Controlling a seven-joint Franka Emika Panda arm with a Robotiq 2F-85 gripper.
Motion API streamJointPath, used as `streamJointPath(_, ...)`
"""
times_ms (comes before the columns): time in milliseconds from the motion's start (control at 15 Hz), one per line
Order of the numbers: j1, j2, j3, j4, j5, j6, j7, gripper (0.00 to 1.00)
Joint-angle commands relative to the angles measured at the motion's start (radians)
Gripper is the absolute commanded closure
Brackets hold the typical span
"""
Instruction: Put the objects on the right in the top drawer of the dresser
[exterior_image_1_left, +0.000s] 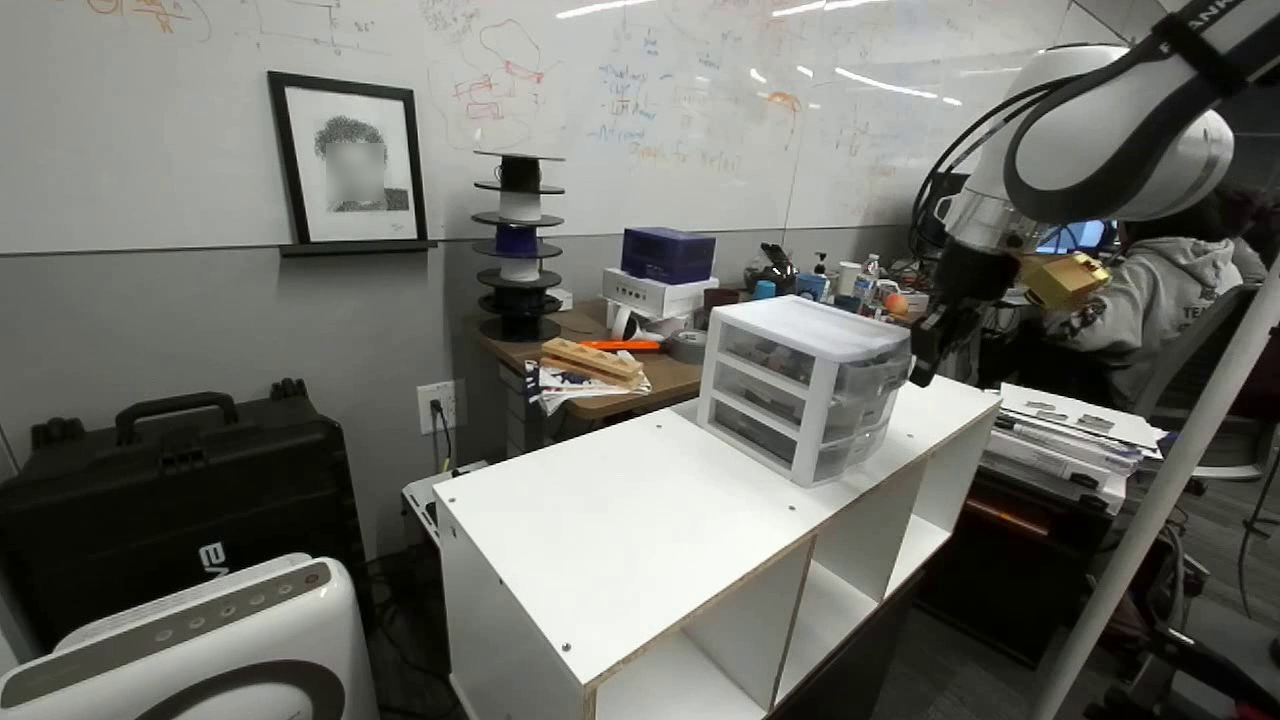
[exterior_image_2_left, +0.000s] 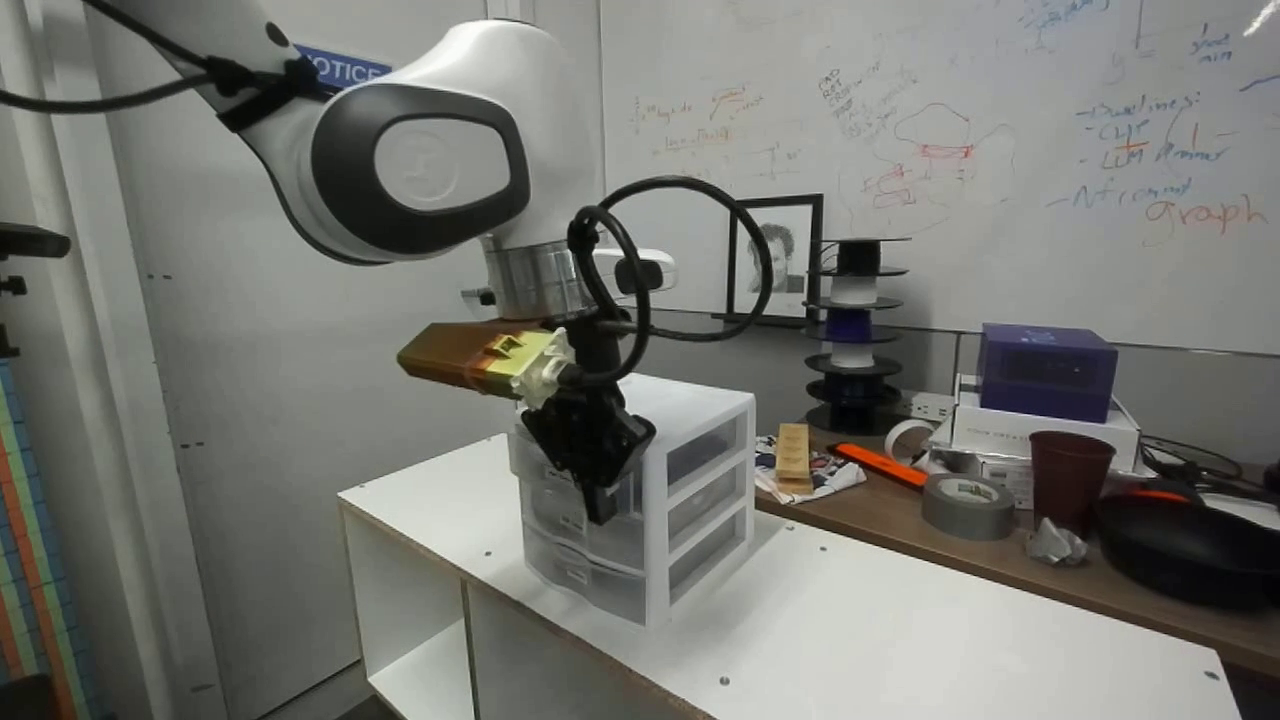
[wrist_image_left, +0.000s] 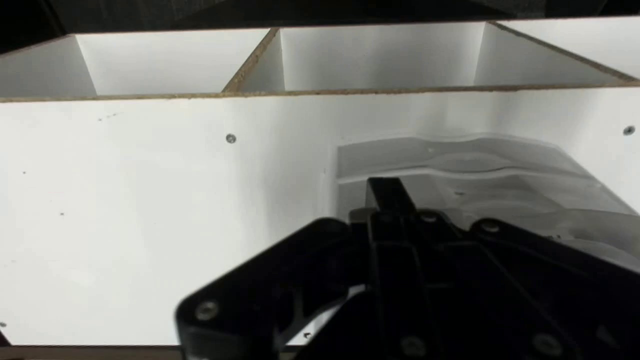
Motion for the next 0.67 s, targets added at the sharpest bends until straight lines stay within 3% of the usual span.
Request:
streamJointPath(0,-0.012,0.092,0.011,0.097,0.021,0.056,0.031,0.99)
streamJointPath(400,-0.023,0.042,0.010,0.072,0.017,-0.001,0.028,0.98)
streamJointPath(467,-0.024,0.002,0.010,0.054,0.008,-0.046,0.016,0.73)
streamJointPath(600,-0.026,-0.083,0.007,0.015,-0.002,-0.119,0.003,0.71)
